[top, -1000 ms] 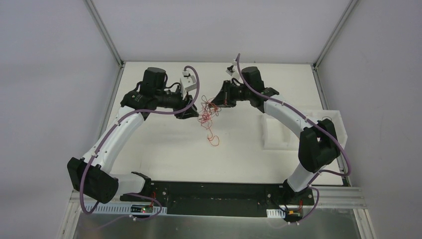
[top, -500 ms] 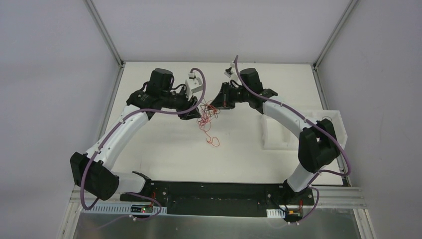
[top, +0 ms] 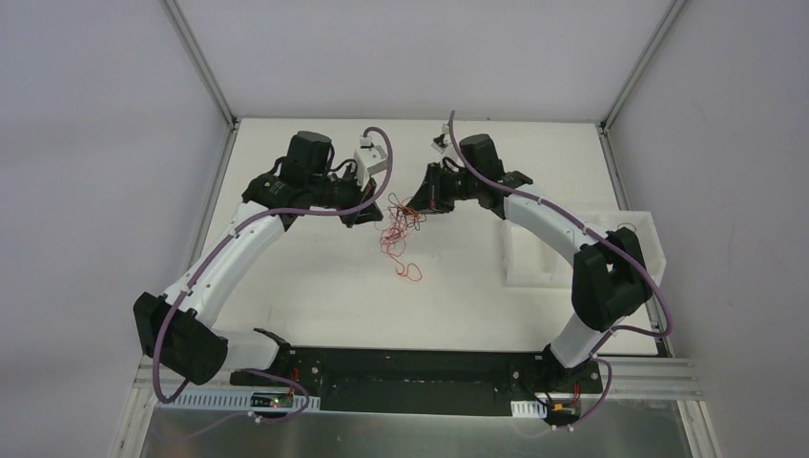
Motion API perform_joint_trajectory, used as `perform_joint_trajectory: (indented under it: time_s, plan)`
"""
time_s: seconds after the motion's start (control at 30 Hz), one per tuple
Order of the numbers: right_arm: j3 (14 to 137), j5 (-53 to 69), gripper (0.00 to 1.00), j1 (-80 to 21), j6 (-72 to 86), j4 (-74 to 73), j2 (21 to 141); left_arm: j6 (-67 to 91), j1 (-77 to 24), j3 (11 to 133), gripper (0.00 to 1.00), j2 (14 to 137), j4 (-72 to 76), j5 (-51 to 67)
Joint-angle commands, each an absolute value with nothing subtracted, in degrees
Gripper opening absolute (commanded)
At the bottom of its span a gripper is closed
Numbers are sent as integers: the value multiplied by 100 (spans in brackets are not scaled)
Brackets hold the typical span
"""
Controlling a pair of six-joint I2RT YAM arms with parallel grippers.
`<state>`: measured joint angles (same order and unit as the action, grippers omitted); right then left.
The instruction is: Untangle the cables
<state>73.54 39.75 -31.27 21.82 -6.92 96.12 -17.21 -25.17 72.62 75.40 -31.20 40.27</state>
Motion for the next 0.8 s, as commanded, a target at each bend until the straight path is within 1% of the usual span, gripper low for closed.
perform_joint_trajectory:
  time_s: [0.0, 0.13, 0.43, 0.63, 0.77]
  plan:
    - [7430, 3425, 5, -2870, 1551, -1187, 9511, -1483, -2513, 7686, 0, 6814, -3067, 3916]
    - [7486, 3035, 7, -2607, 1108, -1528, 9788, -1149, -2255, 8223, 0, 6577, -3069, 3825]
    - [7519, 2422, 6, -2400, 468, -1879, 10302, 194, -1175, 9887, 0, 6758, -2815, 3954]
    - [7566, 2086, 6, -2340, 250, -2042, 10559, 874, -649, 10694, 0, 6880, -2373, 3552]
    - [7638, 2026, 7, -2298, 229, -2187, 10736, 1070, -423, 11134, 0, 6980, -2218, 3066]
